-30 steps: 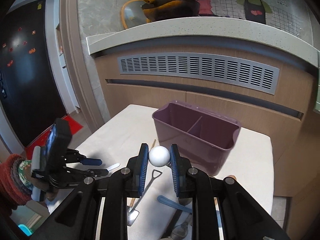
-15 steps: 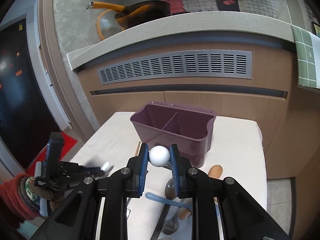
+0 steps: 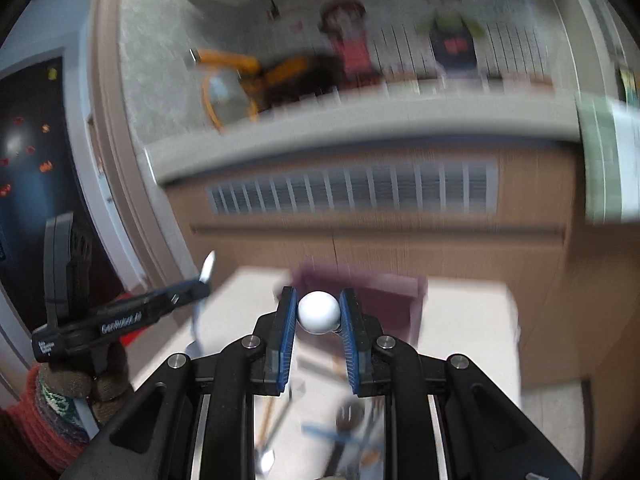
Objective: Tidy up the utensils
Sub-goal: 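Drop the white spoon into the maroon holder while the right tool releases its item there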
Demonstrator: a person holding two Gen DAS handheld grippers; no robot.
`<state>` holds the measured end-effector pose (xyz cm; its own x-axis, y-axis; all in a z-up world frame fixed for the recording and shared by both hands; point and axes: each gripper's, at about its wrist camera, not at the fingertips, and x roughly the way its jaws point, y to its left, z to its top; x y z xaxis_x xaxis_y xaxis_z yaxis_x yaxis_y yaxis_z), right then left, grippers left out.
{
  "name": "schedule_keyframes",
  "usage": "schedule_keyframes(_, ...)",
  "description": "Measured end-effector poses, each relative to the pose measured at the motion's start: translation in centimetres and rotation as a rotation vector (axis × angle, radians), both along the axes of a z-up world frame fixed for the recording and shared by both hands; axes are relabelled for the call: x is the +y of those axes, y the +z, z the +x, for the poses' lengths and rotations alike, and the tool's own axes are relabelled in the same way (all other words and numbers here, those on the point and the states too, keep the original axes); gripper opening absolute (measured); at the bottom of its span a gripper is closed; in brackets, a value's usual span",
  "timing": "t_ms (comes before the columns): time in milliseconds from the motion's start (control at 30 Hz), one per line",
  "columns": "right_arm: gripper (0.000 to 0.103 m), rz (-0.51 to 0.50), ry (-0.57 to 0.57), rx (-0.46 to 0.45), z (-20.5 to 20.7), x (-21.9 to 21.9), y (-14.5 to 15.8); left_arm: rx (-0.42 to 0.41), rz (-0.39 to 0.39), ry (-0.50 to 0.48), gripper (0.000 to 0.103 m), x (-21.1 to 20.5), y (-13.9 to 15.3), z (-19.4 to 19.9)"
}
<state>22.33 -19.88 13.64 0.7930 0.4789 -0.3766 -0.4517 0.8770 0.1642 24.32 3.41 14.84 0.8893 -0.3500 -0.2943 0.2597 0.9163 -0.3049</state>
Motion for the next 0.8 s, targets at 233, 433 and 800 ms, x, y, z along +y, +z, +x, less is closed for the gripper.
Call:
schedule_keyframes(233,0.019,0.068,0.046,-0.126,2.6,-0.3,6.4,-0.254,-0.039,-0.005,0.010,-2.5,2.1,5.1)
schedule_keyframes(433,0.019,0.139,0.063,-0.007,8.5,-0.6,1.8,-0.111,-0.046,0.010,0.010,-3.0,-3.9,11.1)
schedule_keyframes(800,0.020,0.139,0.058,0.205,15.2,0.6,-6.8,0.065,-0.082,-0.005,0.010,-2.3,-11.1,14.7)
